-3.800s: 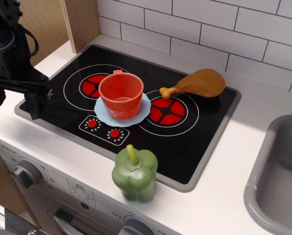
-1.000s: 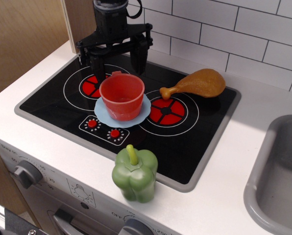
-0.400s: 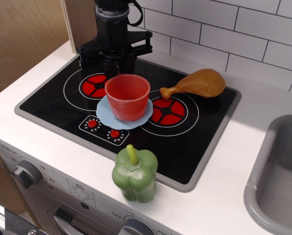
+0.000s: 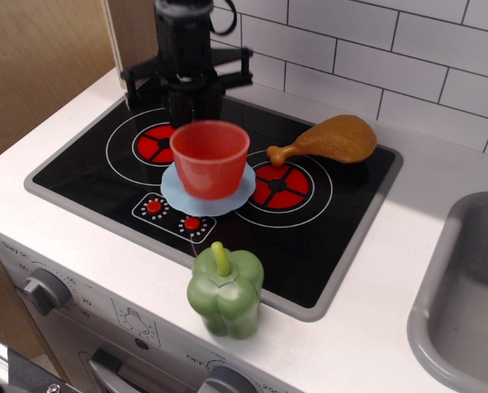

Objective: Take cup off plate

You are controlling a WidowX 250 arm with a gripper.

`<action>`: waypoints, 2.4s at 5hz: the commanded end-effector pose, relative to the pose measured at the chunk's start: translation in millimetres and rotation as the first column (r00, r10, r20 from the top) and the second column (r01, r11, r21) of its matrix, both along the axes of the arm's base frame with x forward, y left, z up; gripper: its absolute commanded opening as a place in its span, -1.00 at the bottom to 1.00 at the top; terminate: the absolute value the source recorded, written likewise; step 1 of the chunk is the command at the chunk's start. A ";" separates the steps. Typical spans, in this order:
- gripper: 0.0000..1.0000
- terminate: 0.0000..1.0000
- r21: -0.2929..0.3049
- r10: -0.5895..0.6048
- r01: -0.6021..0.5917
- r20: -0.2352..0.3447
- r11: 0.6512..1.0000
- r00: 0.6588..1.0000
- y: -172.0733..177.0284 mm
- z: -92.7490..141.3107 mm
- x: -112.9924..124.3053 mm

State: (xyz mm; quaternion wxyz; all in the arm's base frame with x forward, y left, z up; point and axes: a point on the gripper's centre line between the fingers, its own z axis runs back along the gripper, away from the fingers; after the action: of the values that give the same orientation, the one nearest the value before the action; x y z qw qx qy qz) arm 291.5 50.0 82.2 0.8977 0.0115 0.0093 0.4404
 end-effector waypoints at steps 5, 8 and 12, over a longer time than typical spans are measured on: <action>-1.00 -1.00 0.000 -0.105 0.106 0.124 0.994 0.987 -78.7 -5.5 12.1; 1.00 -1.00 -0.040 -0.098 0.104 0.132 0.994 0.986 -75.0 1.6 16.4; 1.00 -1.00 -0.052 -0.117 0.130 0.205 0.990 0.972 -61.4 43.5 14.0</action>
State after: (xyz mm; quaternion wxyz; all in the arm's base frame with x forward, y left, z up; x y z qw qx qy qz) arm 298.7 -16.5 102.4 0.9226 -0.0467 -0.0343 0.3814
